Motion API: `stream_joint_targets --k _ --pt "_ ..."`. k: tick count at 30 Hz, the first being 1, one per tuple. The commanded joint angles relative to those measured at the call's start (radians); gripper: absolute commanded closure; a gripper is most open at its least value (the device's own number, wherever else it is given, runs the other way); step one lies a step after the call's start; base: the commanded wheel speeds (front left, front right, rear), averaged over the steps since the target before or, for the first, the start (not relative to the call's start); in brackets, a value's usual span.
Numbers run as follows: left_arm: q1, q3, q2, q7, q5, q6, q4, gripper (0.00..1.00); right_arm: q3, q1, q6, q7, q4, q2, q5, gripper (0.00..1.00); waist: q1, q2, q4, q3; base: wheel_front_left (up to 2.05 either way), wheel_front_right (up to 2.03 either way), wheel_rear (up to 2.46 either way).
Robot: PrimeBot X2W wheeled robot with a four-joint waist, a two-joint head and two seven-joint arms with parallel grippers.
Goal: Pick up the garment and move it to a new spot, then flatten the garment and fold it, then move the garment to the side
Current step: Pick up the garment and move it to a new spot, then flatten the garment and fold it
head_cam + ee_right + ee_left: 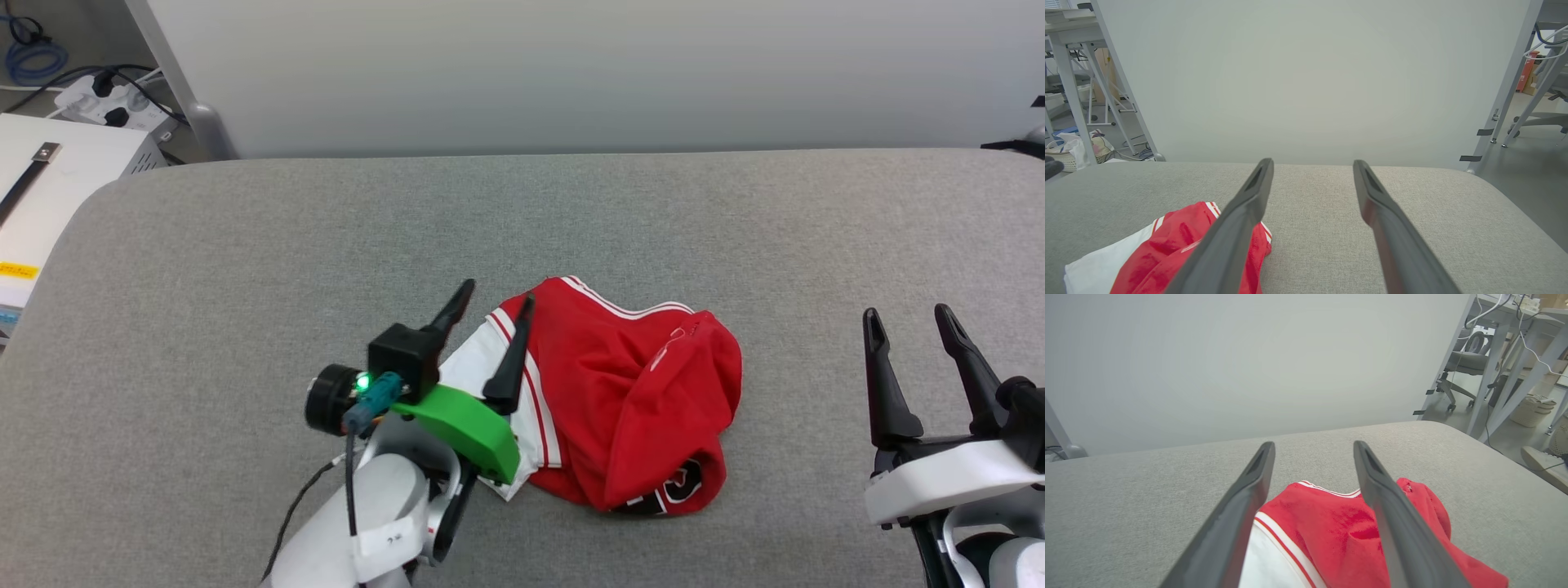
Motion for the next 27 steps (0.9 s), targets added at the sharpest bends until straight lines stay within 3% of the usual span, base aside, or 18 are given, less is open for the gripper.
stream_joint_targets --k 1,13,19,27 --pt "0.028 0.025 0.016 -0.012 -0.009 0.017 -0.012 0.00 0.000 0.014 -0.001 0.007 -0.004 0.003 -0.009 0.00 0.0000 0.0000 0.006 -0.008 0.00 0.00 0.00" --pt "0.178 0.224 0.106 -0.033 0.008 0.099 -0.105 0.00 -0.013 0.066 -0.001 0.031 -0.010 0.008 -0.016 0.00 0.0000 0.0000 0.022 -0.056 0.00 0.00 0.00" --pt "0.238 0.229 0.153 -0.027 0.023 0.102 -0.112 0.00 -0.017 0.087 -0.001 0.041 -0.014 0.012 -0.019 0.00 0.0000 0.0000 0.021 -0.068 0.00 0.00 0.00" --pt "0.254 0.217 0.162 -0.001 0.022 0.111 -0.132 0.00 -0.016 0.086 -0.001 0.046 -0.016 0.014 -0.020 0.00 0.0000 0.0000 0.020 -0.068 0.00 0.00 0.00"
